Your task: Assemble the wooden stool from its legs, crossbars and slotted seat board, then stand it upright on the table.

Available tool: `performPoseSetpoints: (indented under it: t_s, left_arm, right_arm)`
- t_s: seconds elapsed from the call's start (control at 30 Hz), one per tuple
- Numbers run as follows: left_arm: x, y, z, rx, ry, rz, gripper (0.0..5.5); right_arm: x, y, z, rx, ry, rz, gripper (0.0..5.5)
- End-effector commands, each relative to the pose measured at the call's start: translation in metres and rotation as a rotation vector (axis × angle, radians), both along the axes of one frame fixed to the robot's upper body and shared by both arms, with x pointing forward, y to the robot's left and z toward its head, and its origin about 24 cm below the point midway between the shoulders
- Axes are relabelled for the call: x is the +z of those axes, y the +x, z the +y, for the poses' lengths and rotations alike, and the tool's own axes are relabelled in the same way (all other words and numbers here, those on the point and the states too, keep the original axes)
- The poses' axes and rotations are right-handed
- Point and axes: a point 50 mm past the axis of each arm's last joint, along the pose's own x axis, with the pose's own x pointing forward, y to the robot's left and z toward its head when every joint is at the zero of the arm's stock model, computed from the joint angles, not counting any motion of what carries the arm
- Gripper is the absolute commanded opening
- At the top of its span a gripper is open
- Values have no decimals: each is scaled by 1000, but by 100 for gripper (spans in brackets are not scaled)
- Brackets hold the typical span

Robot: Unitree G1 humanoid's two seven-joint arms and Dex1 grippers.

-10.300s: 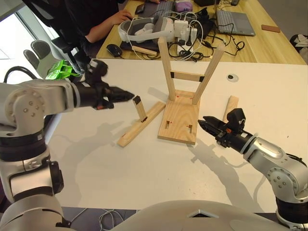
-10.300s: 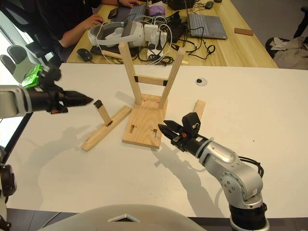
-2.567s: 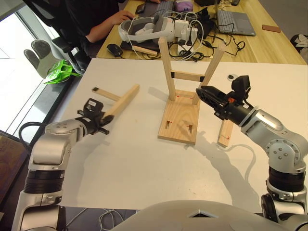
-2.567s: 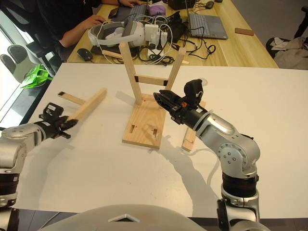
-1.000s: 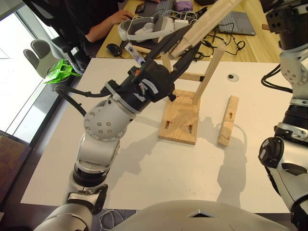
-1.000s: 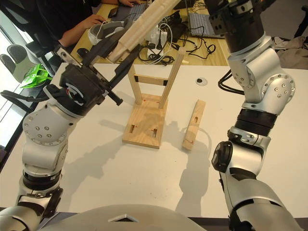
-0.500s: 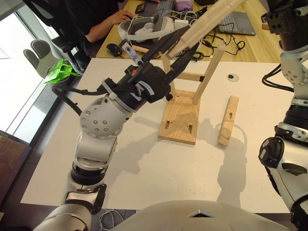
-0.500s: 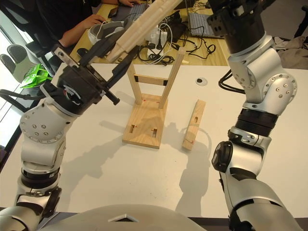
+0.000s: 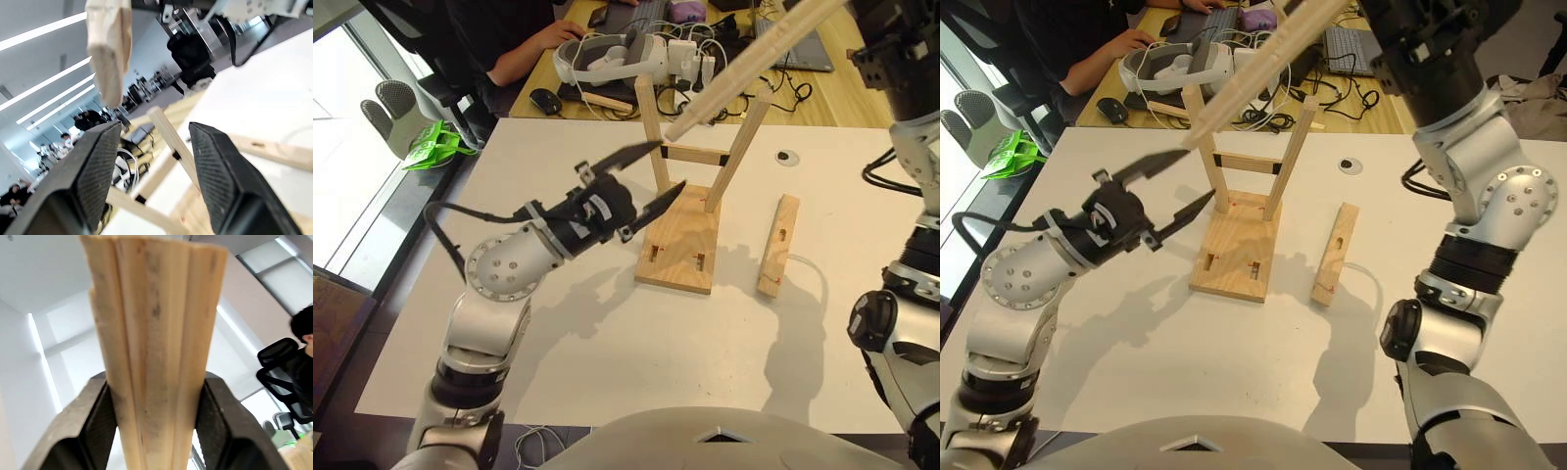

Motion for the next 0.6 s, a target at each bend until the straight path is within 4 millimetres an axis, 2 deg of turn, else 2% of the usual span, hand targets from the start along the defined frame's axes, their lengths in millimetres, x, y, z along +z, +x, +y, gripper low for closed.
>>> performPoseSetpoints:
  t_s: [0.03,0.13,0.33,0.47,0.6]
  left_arm:
    - [-17,-9,21,55,9,228,254]
    - [-18,-7,29,131,-108,314,254]
    - [-15,-9,23,163,-279,426,254]
    - [-13,-8,26,166,-278,451,254]
    - [-16,-9,29,187,-270,464,254]
  right_arm:
    - [-7,-11,-22,-95,-193,-29,205]
    - [-20,-25,-18,-31,-344,-47,205]
    - [-73,-55,12,196,-647,-103,205]
    - [-86,-55,26,161,-720,-203,205]
    - [-83,-50,33,106,-702,-317,205]
